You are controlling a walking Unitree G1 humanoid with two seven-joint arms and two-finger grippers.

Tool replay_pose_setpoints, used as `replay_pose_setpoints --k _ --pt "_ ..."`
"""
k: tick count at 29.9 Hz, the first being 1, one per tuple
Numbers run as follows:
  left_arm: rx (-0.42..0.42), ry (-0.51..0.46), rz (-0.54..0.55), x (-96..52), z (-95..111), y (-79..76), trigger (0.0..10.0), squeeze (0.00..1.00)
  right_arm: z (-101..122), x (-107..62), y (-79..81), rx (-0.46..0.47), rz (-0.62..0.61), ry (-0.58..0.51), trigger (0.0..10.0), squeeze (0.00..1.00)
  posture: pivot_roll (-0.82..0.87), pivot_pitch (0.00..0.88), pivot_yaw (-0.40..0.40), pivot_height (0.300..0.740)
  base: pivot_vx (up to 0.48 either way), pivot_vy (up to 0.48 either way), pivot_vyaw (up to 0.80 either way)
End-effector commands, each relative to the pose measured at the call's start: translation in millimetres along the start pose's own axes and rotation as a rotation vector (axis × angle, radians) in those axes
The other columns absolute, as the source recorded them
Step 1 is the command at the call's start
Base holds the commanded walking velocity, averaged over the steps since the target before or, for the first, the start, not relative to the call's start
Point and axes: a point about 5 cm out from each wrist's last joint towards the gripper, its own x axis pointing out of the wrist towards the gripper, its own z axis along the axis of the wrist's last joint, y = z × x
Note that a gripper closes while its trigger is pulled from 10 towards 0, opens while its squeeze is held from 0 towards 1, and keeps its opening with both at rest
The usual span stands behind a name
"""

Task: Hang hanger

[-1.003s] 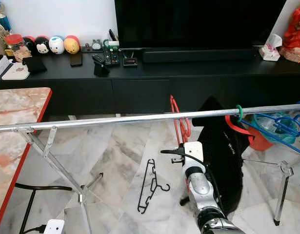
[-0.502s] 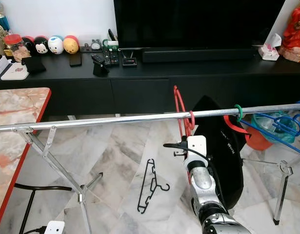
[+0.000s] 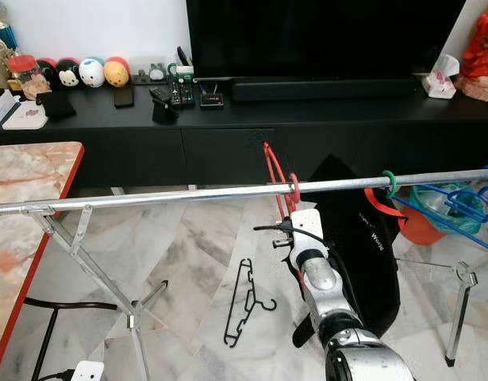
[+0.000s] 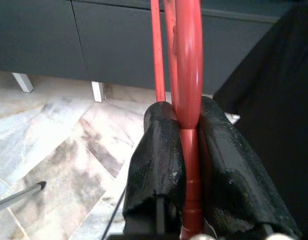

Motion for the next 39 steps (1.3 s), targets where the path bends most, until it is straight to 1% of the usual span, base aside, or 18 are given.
replay_pose_setpoints --k 1,3,8,13,18,19,20,21,23,26,28,33,34,39 --pt "0.002 0.031 -0.001 -1.7 -8 -0.3 10.0 0.0 9 4.8 0.6 0.007 0.002 -0.006 10.0 0.0 0.02 0.027 -0.015 0.74 0.0 0.0 0.0" --pt "0.002 0.032 0.0 -1.7 -8 -0.7 10.0 0.0 10 6.9 -0.2 0.033 -0.011 0.013 10.0 0.0 0.02 0.027 -0.016 0.74 0.0 0.0 0.0" --pt "0.003 0.035 0.0 -2.0 -9 -1.0 10.0 0.0 8 8.7 0.5 -0.011 -0.026 0.07 10.0 0.0 0.02 0.028 -0.016 0.74 0.0 0.0 0.0" --pt "0.001 0.035 -0.004 -2.1 -9 -1.8 10.0 0.0 -6 4.5 2.4 0.011 -0.033 0.156 10.0 0.0 0.03 0.03 -0.017 0.74 0.0 0.0 0.0" --pt "0.003 0.037 -0.005 -2.2 -10 -2.3 10.0 0.0 -10 2.7 4.3 0.05 -0.024 0.158 10.0 0.0 0.03 0.031 -0.017 0.74 0.0 0.0 0.0" --pt "0.004 0.037 -0.005 -2.2 -10 -2.4 10.0 0.0 -11 1.9 4.3 0.058 -0.022 0.153 10.0 0.45 0.03 0.031 -0.017 0.74 0.0 0.0 0.0" --pt "0.004 0.037 -0.005 -2.2 -10 -2.4 10.0 0.0 -11 1.9 4.3 0.058 -0.022 0.153 10.0 0.45 0.03 0.031 -0.017 0.74 0.0 0.0 0.0" --pt "0.004 0.036 -0.004 -2.2 -10 -2.5 10.0 0.0 -11 1.3 3.9 0.071 -0.024 0.141 10.0 1.0 0.03 0.031 -0.017 0.74 0.0 0.0 0.0" --pt "0.006 0.034 -0.004 -2.1 -10 -2.7 10.0 0.0 -10 1.1 2.8 0.088 -0.034 0.122 10.0 1.0 0.03 0.028 -0.016 0.74 0.0 0.0 0.0" --pt "0.007 0.031 -0.005 -2.0 -9 -2.9 10.0 0.0 -9 1.3 1.9 0.082 -0.039 0.114 10.0 1.0 0.03 0.028 -0.016 0.74 0.0 0.0 0.0" --pt "0.009 0.028 -0.006 -1.9 -9 -3.0 10.0 0.0 -5 1.9 1.8 0.102 -0.036 0.085 10.0 1.0 0.03 0.024 -0.016 0.74 0.0 0.0 0.0" --pt "0.012 0.024 -0.007 -1.7 -8 -3.0 10.0 0.0 -2 2.2 0.9 0.123 -0.045 0.055 10.0 1.0 0.03 0.02 -0.015 0.74 0.0 0.0 0.0" --pt "0.014 0.021 -0.009 -1.4 -7 -3.3 10.0 0.0 1 2.1 0.0 0.147 -0.055 0.022 10.0 1.0 0.03 0.017 -0.014 0.74 0.0 0.0 0.0" --pt "0.017 0.02 -0.012 -1.3 -6 -3.6 10.0 0.0 5 1.3 0.3 0.167 -0.053 -0.031 10.0 1.0 0.03 0.012 -0.014 0.74 0.0 0.0 0.0"
